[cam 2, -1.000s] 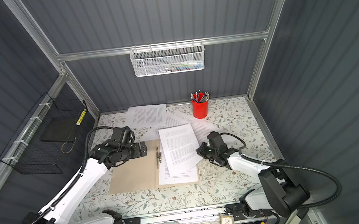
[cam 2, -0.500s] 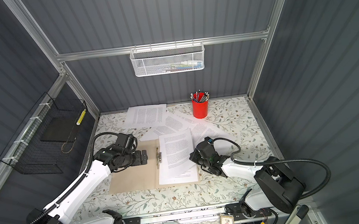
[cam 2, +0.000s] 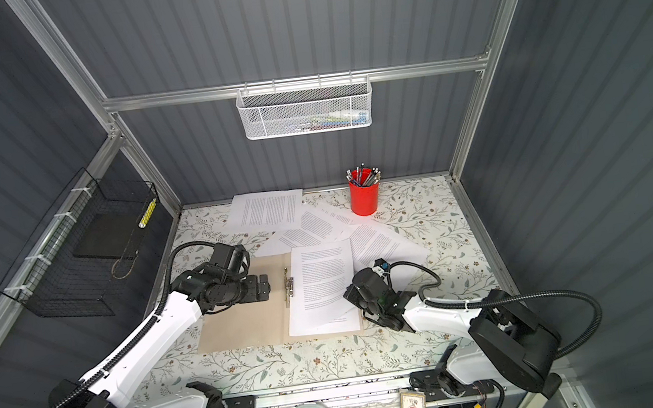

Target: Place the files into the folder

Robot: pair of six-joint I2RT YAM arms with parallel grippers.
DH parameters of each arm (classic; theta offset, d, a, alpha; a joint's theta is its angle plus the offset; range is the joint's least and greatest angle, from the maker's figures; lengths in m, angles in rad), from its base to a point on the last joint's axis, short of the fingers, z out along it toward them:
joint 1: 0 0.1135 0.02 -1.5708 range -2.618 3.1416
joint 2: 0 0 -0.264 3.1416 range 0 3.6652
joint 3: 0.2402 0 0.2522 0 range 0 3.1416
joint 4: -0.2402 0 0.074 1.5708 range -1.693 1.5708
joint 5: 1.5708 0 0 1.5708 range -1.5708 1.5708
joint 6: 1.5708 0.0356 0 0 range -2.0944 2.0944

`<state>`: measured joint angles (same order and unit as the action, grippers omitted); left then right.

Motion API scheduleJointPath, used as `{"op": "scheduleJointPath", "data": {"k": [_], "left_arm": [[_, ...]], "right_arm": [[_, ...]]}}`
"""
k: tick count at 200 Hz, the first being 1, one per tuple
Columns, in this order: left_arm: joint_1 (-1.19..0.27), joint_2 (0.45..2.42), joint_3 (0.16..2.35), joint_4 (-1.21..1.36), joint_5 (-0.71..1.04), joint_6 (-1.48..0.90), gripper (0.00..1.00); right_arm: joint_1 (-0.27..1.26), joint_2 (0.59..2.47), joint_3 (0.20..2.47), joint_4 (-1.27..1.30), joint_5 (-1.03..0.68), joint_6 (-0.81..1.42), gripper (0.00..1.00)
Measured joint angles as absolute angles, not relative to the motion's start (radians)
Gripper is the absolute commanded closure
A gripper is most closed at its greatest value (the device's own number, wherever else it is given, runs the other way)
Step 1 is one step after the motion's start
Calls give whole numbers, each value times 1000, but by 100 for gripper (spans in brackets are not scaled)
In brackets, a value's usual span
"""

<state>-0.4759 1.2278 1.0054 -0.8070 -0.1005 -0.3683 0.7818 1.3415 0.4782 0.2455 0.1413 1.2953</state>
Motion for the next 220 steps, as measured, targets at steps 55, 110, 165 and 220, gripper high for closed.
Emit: {"op": "scheduleJointPath", "data": {"k": [55, 110, 165, 220], "left_arm": [[-476, 1226, 1003, -803, -85, -366, 0], [-476, 1207, 1002, -799, -81, -365, 0], [-476, 1206, 996, -796, -77, -365, 0], [-476, 1206, 992, -792, -77, -365, 0]], "right_arm": [[805, 1377, 478, 245, 146, 1333, 100], [825, 1379, 479, 245, 146, 1345, 100], [839, 1384, 479, 237, 147, 1347, 100], [841, 1387, 479, 220, 147, 1346, 100]]}}
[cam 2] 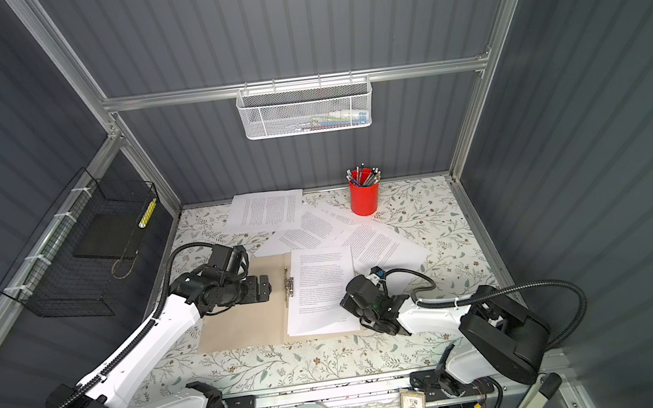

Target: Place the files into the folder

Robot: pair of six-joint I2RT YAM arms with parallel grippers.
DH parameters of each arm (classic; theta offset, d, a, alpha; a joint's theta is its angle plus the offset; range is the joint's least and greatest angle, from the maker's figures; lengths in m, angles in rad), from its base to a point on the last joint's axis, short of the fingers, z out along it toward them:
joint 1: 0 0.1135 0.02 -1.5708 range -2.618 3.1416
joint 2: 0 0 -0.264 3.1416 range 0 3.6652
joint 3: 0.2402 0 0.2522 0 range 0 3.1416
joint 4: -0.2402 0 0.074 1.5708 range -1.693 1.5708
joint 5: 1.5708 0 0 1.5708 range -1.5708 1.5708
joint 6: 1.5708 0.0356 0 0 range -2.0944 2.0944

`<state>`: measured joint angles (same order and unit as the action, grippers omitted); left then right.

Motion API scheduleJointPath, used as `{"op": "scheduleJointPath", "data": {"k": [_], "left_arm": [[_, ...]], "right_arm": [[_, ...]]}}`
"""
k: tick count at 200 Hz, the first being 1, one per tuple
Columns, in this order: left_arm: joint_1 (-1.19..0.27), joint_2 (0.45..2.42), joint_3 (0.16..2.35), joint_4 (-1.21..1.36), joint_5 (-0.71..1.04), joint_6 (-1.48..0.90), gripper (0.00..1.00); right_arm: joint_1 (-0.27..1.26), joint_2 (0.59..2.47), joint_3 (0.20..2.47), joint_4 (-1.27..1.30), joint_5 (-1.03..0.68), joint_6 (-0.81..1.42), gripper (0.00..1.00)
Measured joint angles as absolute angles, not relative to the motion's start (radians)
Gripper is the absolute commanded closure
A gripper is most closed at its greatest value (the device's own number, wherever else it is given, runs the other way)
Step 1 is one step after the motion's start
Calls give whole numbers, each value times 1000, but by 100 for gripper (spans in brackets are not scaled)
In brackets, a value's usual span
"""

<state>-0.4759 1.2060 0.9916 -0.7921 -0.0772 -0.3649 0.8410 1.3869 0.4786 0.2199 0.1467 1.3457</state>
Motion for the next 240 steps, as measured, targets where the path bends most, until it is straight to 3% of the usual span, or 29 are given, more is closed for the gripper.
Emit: {"op": "scheduleJointPath", "data": {"k": [190, 213, 240], "left_arm": [[-469, 1206, 992, -792, -77, -358, 0], [-469, 1206, 992, -792, -77, -358, 0], [-469, 1206, 992, -792, -77, -358, 0]], "right_arm": [[845, 1389, 483, 185, 141, 1274, 99], [845, 1405, 495, 187, 134, 1270, 91], [845, 1413, 497, 185, 125, 1256, 73]]}}
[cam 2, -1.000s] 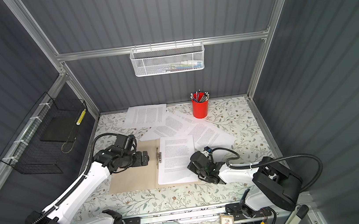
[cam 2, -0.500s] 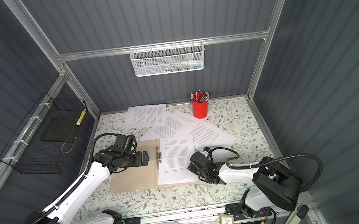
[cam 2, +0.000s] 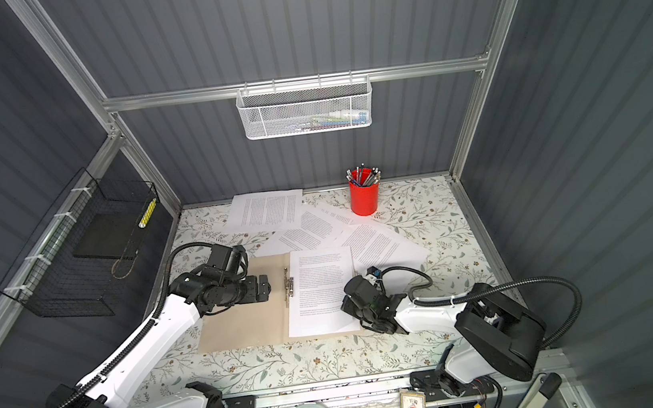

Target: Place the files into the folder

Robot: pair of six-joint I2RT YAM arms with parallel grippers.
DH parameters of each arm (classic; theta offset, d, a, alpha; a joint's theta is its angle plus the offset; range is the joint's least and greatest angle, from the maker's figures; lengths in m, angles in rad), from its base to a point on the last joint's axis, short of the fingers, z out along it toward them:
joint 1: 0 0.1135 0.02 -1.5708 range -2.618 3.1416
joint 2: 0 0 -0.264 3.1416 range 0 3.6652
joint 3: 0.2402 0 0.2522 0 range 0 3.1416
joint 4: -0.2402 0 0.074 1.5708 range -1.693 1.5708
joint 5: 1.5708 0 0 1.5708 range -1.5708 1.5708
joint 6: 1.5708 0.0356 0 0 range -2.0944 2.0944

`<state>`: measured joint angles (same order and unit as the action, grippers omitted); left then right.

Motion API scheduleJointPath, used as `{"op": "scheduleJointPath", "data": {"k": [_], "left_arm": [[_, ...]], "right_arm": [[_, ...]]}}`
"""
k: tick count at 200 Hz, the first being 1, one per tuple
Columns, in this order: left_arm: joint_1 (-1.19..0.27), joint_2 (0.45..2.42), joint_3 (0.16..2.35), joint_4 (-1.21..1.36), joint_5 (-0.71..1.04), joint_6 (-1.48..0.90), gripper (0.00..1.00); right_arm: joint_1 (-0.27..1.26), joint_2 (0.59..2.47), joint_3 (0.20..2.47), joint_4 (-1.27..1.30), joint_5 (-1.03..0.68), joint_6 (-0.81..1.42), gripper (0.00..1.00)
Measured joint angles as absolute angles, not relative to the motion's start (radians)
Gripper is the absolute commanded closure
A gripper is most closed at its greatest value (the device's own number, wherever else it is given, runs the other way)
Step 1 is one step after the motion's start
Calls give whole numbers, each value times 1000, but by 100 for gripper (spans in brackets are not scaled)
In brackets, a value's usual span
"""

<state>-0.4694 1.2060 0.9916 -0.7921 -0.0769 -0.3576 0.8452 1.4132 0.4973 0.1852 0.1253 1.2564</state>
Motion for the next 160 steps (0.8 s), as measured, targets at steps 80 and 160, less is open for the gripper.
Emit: {"op": "scheduleJointPath", "data": {"k": [80, 160], "left_arm": [[-467, 1206, 992, -790, -73, -358, 0], [-464, 1169, 987, -777, -42, -352, 0]], "right_arm": [[848, 1402, 514, 141, 120, 1249, 1], [790, 1268, 580, -74, 184, 1096, 1]]}}
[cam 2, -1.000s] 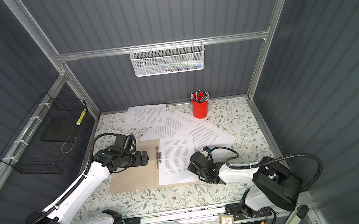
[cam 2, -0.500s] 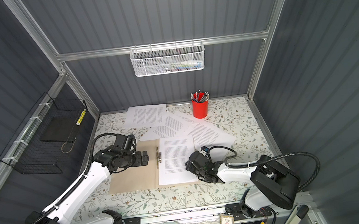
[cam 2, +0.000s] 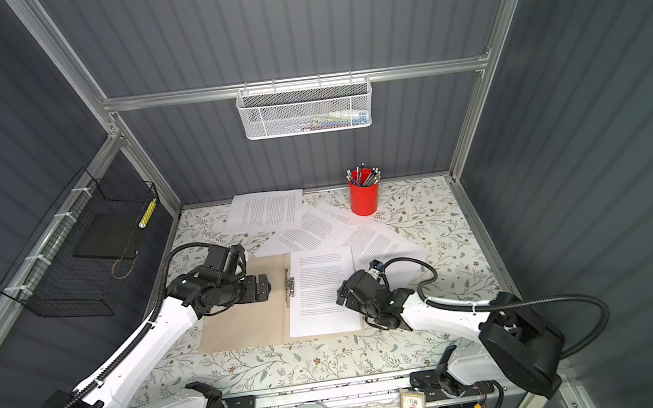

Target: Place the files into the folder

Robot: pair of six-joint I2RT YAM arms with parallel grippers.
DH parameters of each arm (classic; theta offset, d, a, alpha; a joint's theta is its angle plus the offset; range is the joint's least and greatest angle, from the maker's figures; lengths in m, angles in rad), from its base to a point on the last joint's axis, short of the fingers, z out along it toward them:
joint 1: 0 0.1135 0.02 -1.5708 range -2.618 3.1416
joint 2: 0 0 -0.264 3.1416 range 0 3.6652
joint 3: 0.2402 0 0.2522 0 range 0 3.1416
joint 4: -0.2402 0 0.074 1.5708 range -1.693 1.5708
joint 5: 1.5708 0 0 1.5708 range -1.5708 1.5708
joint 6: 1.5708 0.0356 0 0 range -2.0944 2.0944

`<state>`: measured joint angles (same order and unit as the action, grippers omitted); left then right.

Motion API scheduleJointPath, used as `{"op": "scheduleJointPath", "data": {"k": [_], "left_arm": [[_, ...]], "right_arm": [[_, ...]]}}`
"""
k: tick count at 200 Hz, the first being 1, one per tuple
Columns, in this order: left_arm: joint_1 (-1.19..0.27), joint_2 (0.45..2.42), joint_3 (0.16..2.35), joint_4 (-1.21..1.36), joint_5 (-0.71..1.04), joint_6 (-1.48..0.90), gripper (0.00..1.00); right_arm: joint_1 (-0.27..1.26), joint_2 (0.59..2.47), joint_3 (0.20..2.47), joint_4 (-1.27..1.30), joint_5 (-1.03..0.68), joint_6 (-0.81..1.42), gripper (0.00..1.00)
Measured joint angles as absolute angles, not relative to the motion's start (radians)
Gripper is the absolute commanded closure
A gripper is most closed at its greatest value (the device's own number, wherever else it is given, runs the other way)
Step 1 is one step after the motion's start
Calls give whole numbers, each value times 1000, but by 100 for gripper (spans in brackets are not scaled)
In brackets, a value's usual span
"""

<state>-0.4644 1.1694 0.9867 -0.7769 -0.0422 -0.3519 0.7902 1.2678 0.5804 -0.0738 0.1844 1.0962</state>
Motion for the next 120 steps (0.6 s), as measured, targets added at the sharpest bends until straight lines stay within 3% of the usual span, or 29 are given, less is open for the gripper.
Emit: {"op": "scheduleJointPath", "data": {"k": [31, 71, 120], "left_arm": [[-463, 1161, 987, -751, 28, -343, 0], [-474, 1212, 1002, -666, 181, -369, 0], [-681, 1483, 1177, -521, 220, -463, 0]], "right_arm": [[602, 1205, 621, -113, 102, 941, 1], [288, 1267, 736, -191, 11, 710, 1], [-4, 1441, 823, -188, -60, 539, 1]]}}
